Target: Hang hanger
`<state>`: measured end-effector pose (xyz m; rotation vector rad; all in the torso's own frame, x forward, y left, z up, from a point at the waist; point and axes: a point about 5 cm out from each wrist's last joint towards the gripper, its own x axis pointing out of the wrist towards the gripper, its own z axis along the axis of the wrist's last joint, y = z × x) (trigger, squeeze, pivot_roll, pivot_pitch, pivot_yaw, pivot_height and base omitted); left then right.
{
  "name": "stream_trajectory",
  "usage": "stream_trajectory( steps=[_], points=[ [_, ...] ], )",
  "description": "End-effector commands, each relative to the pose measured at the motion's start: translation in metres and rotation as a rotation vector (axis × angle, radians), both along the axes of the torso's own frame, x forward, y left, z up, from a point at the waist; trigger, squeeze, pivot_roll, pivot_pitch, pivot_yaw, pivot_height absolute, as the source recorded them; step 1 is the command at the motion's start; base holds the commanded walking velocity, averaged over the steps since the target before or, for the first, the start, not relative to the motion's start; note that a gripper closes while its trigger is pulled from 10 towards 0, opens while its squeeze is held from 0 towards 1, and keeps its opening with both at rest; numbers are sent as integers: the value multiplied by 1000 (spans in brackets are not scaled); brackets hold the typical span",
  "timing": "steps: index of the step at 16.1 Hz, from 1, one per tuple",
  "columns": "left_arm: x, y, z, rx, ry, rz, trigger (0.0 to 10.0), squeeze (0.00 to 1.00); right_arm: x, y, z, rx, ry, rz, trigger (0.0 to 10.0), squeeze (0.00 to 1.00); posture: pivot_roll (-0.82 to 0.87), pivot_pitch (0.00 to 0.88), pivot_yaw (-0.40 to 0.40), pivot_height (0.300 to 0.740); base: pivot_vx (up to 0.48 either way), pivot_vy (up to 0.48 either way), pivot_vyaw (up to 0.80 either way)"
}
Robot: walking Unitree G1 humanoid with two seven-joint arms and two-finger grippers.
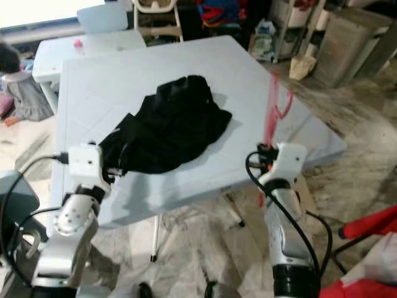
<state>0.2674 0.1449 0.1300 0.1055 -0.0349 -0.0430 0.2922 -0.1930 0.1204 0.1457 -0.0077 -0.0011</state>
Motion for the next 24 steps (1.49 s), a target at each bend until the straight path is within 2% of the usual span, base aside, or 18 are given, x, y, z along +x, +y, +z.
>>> stream_trajectory(
  steps=[1,2,4,9,13,24],
  points=[
    [0,3,2,18,7,3,10000,0,-4,2,14,7,-56,39,10000,0,-2,42,30,740,0,0,0],
    [0,4,1,14,15,3,10000,0,-9,4,17,23,-77,70,10000,0,-7,42,32,740,0,0,0],
    [0,-2,-1,7,29,-8,10000,0,-12,6,12,2,-52,84,10000,0,-7,42,34,740,0,0,0],
    [-2,-16,3,14,16,-72,10000,0,-9,11,9,8,-35,93,10000,0,4,43,32,740,0,0,0],
    [0,-18,4,5,15,-88,10000,0,-8,11,6,0,-20,96,10000,0,5,38,29,740,0,0,0],
    [2,-21,3,5,21,-94,10000,0,-7,10,0,-17,0,95,10000,0,4,35,27,740,-294,0,0]
  ],
)
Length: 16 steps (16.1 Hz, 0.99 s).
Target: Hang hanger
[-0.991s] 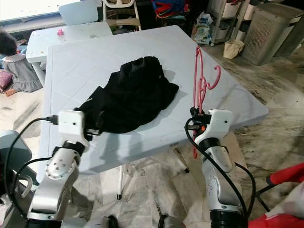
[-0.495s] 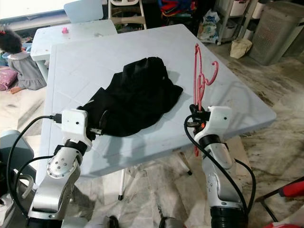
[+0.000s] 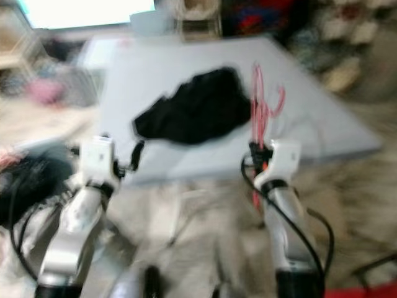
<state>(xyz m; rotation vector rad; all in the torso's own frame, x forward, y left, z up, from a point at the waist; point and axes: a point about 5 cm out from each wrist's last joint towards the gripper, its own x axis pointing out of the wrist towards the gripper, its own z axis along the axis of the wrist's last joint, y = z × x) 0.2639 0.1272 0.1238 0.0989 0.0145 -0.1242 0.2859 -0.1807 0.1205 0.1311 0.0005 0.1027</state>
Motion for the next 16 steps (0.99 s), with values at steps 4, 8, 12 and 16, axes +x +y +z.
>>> stream_trajectory(
  steps=[4,8,12,16],
  points=[
    [5,-4,10,4,-30,-19,10000,0,-1,-2,-1,-7,6,-10,10000,0,3,46,25,740,-280,0,0],
    [5,-5,9,-19,-27,-19,10000,0,-1,1,-5,-13,21,-7,10000,0,3,46,20,740,0,0,0],
    [3,-3,6,-29,-3,-29,10000,0,-2,2,-8,-11,31,-7,10000,0,2,47,23,740,0,306,-378],
    [3,-8,6,-36,0,-48,10000,0,-2,4,-8,-14,30,-3,10000,0,1,47,21,740,0,476,0]
  ],
)
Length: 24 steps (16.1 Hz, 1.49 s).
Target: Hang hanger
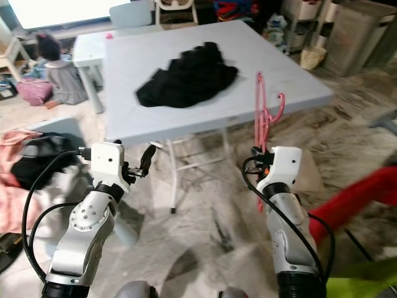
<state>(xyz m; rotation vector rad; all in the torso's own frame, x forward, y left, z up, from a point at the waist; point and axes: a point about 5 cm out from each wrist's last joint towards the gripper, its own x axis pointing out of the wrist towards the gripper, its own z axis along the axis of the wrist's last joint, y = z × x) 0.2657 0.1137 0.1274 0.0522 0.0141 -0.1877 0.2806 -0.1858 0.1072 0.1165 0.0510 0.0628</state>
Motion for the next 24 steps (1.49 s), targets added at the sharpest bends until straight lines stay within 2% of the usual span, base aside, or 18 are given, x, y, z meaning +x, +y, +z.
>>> stream_trajectory(
  steps=[1,4,7,9,14,17,21,24],
  points=[
    [1,5,2,13,-4,13,10000,0,4,9,5,2,-23,34,10000,0,1,47,21,740,0,476,0],
    [0,5,1,21,1,6,10000,0,4,8,5,-3,-21,29,10000,0,1,45,23,740,0,470,0],
    [0,4,2,26,-6,0,10000,0,4,8,3,-12,-12,20,10000,0,1,47,24,740,0,0,0],
    [0,3,2,29,-10,-11,10000,0,5,6,4,-25,-15,11,10000,0,0,47,23,740,0,0,-800],
    [0,2,3,15,-11,-23,10000,0,9,-13,26,-261,-141,-114,10000,0,-7,45,24,740,0,0,-800],
    [1,3,2,-15,4,-15,10000,0,8,-17,21,-267,-124,-122,10000,0,-8,44,23,740,0,0,-800],
    [1,1,1,-1,6,-33,10000,0,8,-11,15,-263,-115,-110,10000,0,-3,39,23,740,0,443,-800],
    [2,2,1,5,6,-35,10000,0,10,-11,15,-271,-119,-108,10000,0,-2,35,23,740,0,0,-800]
  ],
)
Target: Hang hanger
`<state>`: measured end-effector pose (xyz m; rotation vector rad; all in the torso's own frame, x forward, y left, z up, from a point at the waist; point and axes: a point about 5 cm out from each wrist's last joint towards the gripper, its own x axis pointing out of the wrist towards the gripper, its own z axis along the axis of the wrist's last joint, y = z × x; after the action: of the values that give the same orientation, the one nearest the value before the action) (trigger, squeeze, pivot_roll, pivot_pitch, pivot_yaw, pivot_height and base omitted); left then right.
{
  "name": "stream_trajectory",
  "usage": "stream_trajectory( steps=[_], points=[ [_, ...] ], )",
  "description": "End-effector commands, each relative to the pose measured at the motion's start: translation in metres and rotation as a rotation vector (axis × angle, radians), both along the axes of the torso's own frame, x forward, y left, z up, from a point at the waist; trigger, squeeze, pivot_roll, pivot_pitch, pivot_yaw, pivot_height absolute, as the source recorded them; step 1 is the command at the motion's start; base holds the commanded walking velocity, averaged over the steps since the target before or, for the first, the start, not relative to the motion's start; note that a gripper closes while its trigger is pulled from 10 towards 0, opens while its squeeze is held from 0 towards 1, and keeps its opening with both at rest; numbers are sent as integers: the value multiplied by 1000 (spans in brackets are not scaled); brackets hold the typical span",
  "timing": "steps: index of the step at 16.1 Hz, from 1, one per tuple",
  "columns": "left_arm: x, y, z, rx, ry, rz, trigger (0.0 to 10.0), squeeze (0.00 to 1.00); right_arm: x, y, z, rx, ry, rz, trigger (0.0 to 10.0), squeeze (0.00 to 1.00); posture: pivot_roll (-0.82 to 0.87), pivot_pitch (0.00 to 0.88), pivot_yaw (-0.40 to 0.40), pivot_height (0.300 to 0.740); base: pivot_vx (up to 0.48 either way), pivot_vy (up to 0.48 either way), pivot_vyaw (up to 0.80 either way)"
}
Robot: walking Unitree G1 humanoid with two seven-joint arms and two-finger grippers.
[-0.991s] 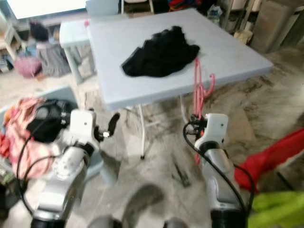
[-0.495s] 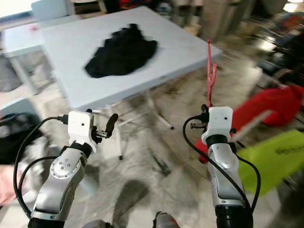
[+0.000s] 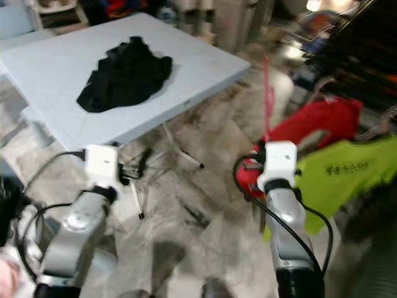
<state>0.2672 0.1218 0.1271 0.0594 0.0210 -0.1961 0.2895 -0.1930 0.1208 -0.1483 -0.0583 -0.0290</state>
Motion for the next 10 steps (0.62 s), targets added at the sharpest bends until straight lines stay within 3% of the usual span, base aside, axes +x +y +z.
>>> stream_trajectory(
  steps=[1,5,10],
  points=[
    [1,-6,1,0,0,-28,10000,0,1,-4,2,-9,-10,-17,10000,0,-3,33,23,740,0,285,-800],
    [2,-7,2,1,0,-33,10000,0,2,-5,1,-13,-12,-20,10000,0,-3,30,24,740,0,275,-800],
    [4,-9,2,-5,1,-37,10000,0,-1,-9,1,-33,-24,-70,10000,0,-11,40,32,740,0,0,-800]
  ],
)
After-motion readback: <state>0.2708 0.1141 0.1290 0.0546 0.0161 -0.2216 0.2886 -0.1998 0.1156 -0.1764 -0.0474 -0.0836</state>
